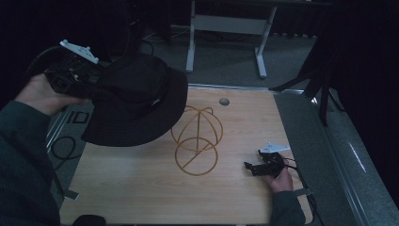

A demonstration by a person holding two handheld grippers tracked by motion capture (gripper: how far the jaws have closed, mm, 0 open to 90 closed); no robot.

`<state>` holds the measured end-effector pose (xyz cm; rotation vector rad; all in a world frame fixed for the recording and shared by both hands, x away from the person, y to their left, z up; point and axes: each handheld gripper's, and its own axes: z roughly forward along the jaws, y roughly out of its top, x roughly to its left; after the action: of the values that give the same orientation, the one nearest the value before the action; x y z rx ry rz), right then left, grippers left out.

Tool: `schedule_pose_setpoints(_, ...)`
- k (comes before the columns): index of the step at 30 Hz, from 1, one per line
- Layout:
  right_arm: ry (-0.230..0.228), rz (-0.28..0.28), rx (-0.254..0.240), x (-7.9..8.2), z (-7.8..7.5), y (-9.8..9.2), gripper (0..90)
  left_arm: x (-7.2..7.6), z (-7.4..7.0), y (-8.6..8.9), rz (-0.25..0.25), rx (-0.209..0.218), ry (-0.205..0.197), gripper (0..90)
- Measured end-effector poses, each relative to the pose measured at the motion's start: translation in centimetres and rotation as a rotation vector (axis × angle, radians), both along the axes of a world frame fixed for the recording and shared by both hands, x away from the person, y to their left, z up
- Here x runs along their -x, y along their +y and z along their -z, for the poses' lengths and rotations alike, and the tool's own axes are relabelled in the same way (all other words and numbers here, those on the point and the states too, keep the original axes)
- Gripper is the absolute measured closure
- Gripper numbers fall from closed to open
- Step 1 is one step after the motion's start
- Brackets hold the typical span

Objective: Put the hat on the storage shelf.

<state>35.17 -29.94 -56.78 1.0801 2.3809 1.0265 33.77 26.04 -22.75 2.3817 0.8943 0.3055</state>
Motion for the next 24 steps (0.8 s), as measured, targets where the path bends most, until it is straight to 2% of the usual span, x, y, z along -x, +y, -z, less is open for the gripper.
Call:
schedule_pose_setpoints(7,0.0,0.0,0.0,0.0,0.0,0.0,12.2,0.15,-0.1,0.02,0.029,0.027,0.003,86.3)
schedule_pose_setpoints(24,0.001,-0.001,0.001,-0.01,-0.01,-0.01,12.2,0.86,-0.54,0.05,0.079,0.06,-0.011,86.3)
